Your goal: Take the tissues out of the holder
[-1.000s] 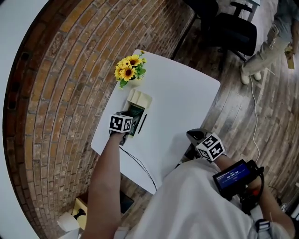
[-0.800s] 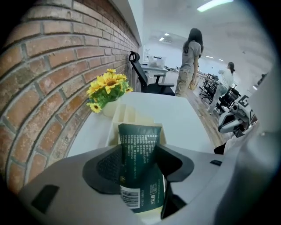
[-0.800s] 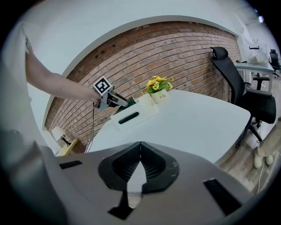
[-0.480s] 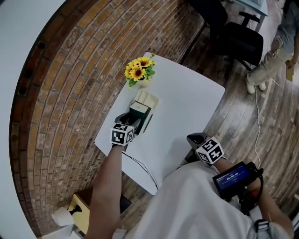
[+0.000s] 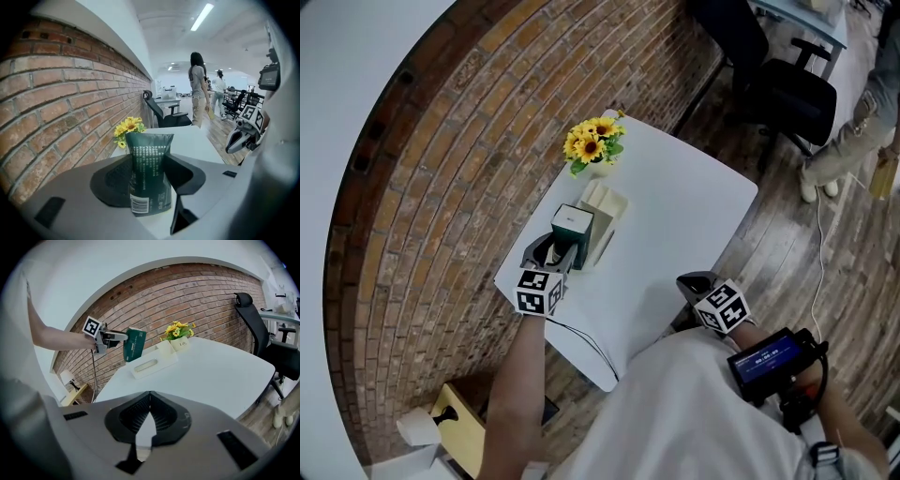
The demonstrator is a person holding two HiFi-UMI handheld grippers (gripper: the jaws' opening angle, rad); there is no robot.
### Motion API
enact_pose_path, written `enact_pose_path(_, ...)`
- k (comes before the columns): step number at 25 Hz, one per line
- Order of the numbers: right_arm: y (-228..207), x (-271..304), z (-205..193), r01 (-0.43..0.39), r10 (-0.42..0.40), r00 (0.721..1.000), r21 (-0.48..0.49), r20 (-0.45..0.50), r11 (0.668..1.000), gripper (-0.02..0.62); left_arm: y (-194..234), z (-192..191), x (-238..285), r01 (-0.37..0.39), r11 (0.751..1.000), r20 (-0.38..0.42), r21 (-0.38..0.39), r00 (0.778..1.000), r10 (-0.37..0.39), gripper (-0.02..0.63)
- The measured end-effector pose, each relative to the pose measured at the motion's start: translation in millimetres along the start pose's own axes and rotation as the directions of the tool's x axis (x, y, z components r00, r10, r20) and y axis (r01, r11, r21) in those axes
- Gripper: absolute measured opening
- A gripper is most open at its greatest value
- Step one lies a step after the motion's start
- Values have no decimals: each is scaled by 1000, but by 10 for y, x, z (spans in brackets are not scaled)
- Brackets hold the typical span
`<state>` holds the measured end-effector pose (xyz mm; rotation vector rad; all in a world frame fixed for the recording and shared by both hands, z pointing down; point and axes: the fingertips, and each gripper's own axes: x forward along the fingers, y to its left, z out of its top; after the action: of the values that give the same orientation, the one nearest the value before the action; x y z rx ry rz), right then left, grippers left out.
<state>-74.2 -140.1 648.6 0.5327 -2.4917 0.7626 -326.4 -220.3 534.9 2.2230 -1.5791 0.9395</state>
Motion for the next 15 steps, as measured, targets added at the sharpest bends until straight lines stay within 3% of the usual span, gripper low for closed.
enact_pose_path(6,39,8,12,-4,4,1000,-6,7,1000,6,-109,190,-322,-14,1000,21,19,1000,13,227)
enact_pose_path(10,39,1,2,-2,2,1000,-4,9,1000,6,-320,264,-326,31,999,-15,44,999,-30,227)
enact_pose_path(15,15,-60,-39,12,-12,1000,9,13,1000,6,-653,358,-114,94,995,-52,18,994,-93,227)
